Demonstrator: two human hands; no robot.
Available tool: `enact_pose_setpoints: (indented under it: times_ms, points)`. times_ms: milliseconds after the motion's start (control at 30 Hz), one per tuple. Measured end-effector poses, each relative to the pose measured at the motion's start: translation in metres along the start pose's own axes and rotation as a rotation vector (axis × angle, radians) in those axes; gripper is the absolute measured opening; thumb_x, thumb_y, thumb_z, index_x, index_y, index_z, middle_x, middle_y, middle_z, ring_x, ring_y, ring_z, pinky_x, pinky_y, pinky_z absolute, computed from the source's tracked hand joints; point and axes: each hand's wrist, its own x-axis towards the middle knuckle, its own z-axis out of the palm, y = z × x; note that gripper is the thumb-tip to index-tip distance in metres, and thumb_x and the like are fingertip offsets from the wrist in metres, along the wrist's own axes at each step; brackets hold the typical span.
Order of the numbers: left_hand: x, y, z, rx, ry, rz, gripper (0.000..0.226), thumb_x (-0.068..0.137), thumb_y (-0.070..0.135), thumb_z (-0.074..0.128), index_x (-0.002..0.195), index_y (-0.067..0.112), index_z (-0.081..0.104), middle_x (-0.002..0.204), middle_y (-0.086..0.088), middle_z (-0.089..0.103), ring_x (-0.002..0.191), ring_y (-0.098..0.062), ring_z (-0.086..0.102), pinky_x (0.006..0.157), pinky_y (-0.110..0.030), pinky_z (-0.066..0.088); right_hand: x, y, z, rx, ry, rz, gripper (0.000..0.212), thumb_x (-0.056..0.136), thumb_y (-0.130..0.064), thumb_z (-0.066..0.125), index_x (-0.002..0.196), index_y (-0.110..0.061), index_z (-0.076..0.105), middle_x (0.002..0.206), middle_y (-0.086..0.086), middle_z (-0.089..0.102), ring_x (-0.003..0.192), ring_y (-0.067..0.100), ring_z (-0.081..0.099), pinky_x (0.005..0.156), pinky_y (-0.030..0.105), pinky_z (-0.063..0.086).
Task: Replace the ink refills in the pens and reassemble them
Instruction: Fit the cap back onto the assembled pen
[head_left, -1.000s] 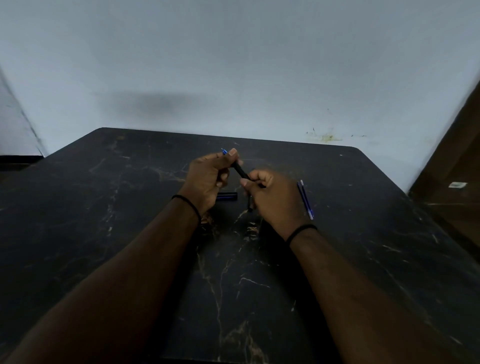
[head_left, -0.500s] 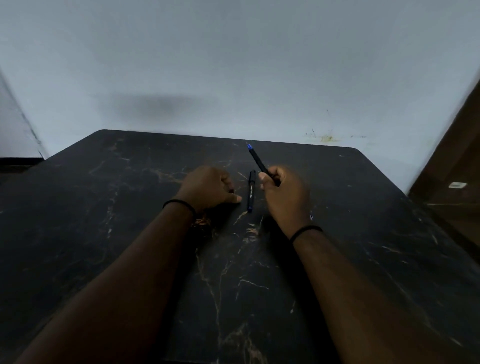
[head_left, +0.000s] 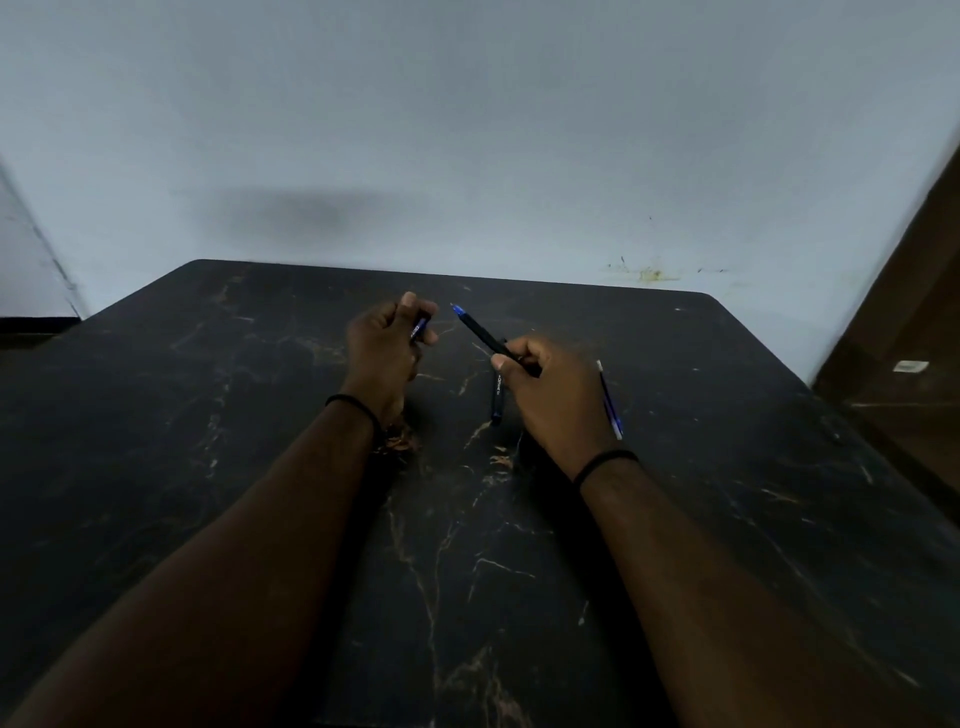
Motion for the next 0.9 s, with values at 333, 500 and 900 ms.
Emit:
enact_pose_setpoints:
  times_ms: [333,500,900]
  points:
    - [-0.001,0.004,-0.001,0.136,-0.025,0.043,0.028,0.106,0.025,0.040,0.109,0.011,0.064,0.065,-0.007,0.055,0.040,-0.004,0.042,0.038,-0.015,0.032,0.007,0.008,0.001,0.021,0.033,-0.050,0.005,0.091,-0.027,0.069,0.089,-0.027,0.073,0.084,-0.007,0.073,0.079,0.007,0.065,0.071,0.026,0.049]
    - [0.002,0.000,-0.002,0.246,-0.066,0.149,0.023,0.104,0.021,0.044,0.104,0.010,0.065,0.078,-0.003,0.061,0.043,-0.001,0.052,0.043,-0.011,0.038,0.008,0.008,0.005,-0.001,0.036,-0.095,0.019,0.084,-0.039,0.064,0.102,-0.040,0.067,0.083,-0.012,0.072,0.078,0.004,0.065,0.070,0.027,0.051]
    - [-0.001,-0.001,0.003,0.485,-0.165,0.396,0.022,0.103,0.017,0.045,0.117,0.016,0.061,0.089,0.002,0.059,0.077,-0.009,0.060,0.068,-0.020,0.052,0.010,0.006,0.001,-0.014,-0.042,-0.110,0.024,0.090,-0.012,0.071,0.111,-0.024,0.073,0.106,-0.004,0.072,0.095,0.009,0.061,0.082,0.021,0.043]
